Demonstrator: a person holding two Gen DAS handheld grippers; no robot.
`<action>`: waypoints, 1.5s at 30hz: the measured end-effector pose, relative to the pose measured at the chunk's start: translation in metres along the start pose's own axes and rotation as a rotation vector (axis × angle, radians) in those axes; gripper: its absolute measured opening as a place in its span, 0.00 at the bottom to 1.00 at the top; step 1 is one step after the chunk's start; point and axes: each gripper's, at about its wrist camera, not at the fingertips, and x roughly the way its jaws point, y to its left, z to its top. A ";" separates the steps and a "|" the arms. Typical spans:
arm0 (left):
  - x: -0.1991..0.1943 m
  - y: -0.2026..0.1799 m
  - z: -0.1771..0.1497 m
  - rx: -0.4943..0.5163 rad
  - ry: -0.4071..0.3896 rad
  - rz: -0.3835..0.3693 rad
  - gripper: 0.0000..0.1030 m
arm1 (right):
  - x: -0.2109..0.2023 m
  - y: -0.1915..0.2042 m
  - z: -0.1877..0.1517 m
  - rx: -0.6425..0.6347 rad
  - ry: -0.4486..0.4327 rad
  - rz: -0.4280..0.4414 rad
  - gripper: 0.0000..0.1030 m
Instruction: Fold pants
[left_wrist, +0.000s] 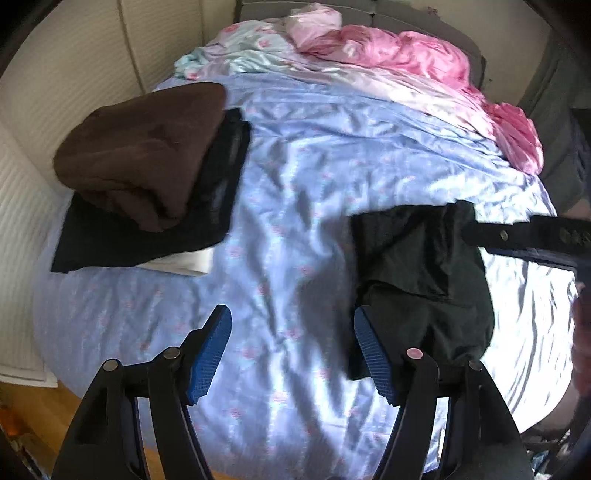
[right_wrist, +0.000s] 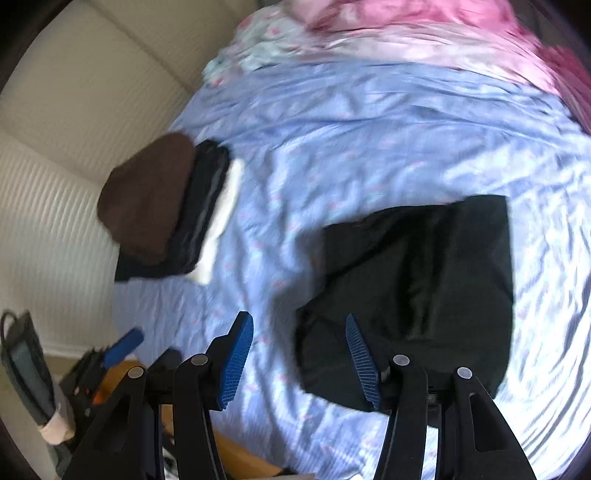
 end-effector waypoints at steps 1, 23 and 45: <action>0.004 -0.008 -0.002 0.009 0.006 -0.014 0.66 | 0.001 -0.011 0.001 0.020 0.000 -0.006 0.53; 0.080 -0.069 0.017 0.049 0.151 -0.041 0.66 | 0.103 -0.115 -0.007 0.337 0.182 0.066 0.63; 0.082 -0.044 0.041 -0.060 0.155 -0.055 0.66 | 0.095 -0.093 0.006 0.261 0.141 0.127 0.13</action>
